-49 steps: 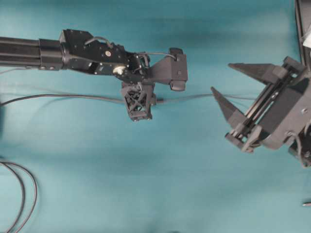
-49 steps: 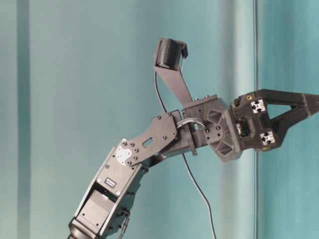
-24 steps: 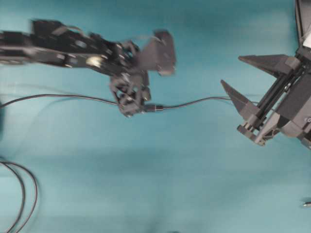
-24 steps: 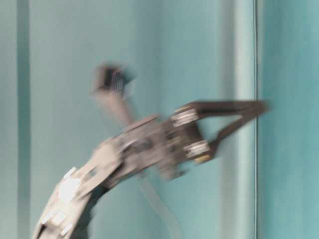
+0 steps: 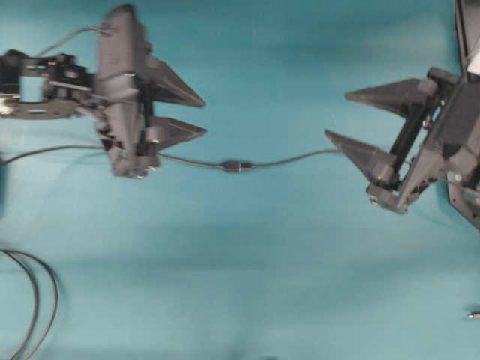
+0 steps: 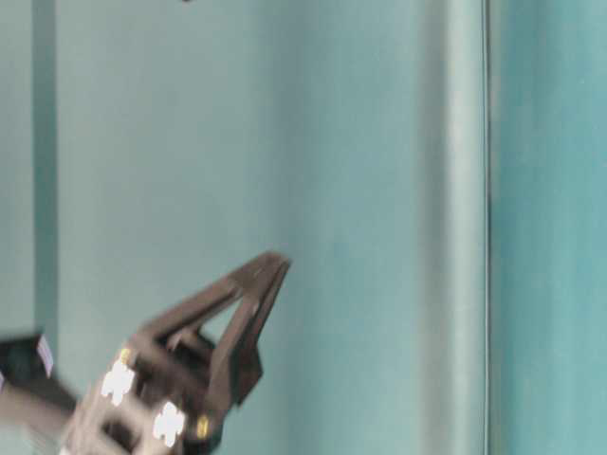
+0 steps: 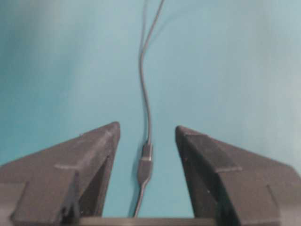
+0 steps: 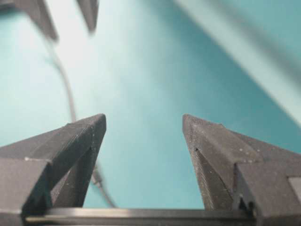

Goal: Insert the USB using both arms.

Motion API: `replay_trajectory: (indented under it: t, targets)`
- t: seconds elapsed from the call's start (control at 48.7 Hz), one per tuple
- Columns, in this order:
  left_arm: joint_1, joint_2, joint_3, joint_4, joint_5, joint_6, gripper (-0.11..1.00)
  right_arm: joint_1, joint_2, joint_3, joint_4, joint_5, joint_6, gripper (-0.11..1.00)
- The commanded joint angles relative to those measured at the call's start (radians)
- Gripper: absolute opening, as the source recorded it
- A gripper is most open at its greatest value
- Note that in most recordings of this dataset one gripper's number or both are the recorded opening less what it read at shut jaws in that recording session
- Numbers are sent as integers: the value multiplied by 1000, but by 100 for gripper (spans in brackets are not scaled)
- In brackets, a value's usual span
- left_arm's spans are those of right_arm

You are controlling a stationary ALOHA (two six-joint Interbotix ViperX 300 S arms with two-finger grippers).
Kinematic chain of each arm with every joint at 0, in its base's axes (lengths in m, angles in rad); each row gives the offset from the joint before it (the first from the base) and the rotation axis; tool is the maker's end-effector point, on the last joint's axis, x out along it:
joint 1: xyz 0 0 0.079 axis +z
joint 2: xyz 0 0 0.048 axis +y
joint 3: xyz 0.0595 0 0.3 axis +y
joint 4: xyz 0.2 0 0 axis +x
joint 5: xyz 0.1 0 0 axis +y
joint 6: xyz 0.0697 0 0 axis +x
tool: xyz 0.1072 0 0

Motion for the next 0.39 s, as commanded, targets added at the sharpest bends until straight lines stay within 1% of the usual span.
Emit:
replay_trajectory:
  t: [0.0, 0.185, 0.267, 0.37]
  targets:
    - [-25, -84, 61, 5, -97, 5, 67, -14, -40, 31, -3, -44, 20, 74]
    - [-37, -276, 245, 3, -290, 6, 67, -15, -178, 143, -3, -74, 28, 74]
    - [-48, -364, 313, 3, -336, 6, 67, -23, -249, 173, -6, -92, 23, 74]
    - [-54, -462, 388, 5, -347, 6, 67, -66, -310, 198, -21, -144, 14, 74]
